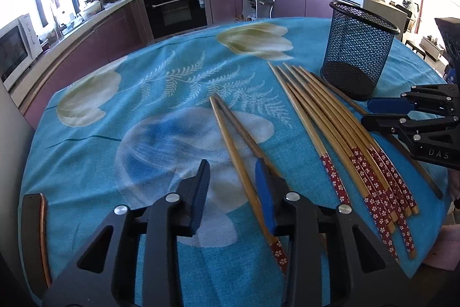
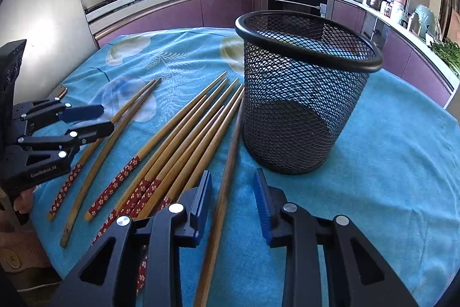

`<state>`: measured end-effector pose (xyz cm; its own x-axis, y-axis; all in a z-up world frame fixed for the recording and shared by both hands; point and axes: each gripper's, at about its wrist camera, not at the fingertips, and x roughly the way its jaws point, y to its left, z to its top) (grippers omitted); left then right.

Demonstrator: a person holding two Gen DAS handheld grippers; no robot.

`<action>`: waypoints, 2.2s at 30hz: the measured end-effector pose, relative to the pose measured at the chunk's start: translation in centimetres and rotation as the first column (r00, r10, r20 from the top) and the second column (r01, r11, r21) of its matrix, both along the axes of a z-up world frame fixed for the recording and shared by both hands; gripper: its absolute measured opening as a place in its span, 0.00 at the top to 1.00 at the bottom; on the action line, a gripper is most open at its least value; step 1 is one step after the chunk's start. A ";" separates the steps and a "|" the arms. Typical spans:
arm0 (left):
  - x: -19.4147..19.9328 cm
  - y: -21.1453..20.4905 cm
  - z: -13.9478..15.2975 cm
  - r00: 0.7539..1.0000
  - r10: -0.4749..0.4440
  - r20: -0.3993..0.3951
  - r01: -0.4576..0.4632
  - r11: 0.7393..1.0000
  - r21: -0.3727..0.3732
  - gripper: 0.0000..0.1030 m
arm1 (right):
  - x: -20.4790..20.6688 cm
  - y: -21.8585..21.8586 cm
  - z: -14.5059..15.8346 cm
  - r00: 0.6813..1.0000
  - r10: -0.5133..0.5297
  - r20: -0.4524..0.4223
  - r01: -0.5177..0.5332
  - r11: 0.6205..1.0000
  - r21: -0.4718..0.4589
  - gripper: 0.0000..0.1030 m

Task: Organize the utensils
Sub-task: 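Lower the left tool toward the loose chopsticks and grasp one, then lift the chopstick with the left tool and drop it into the mesh cup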

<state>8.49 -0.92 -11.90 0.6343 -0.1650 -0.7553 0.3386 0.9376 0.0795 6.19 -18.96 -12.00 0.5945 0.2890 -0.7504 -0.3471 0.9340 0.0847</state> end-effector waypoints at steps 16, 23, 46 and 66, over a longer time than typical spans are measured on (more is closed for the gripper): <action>-0.4 1.1 1.4 0.999 0.043 -0.021 -0.045 0.992 -0.119 0.92 | -0.9 -1.3 2.0 0.999 0.021 0.029 -0.025 0.992 0.127 0.94; -1.7 1.5 5.9 0.998 -0.023 0.060 0.035 0.976 -0.217 0.93 | -2.5 -2.9 5.7 0.992 0.041 0.121 -0.068 0.971 0.230 0.94; 0.7 -2.7 20.4 0.909 -0.126 0.398 0.325 0.812 -0.484 0.93 | -1.9 -7.8 18.8 0.893 -0.035 0.448 -0.120 0.942 0.313 0.94; 8.3 -12.0 12.2 0.955 -0.194 0.226 0.274 0.869 -0.413 0.93 | 4.8 -7.9 12.6 0.977 -0.030 0.213 -0.024 0.969 0.247 0.94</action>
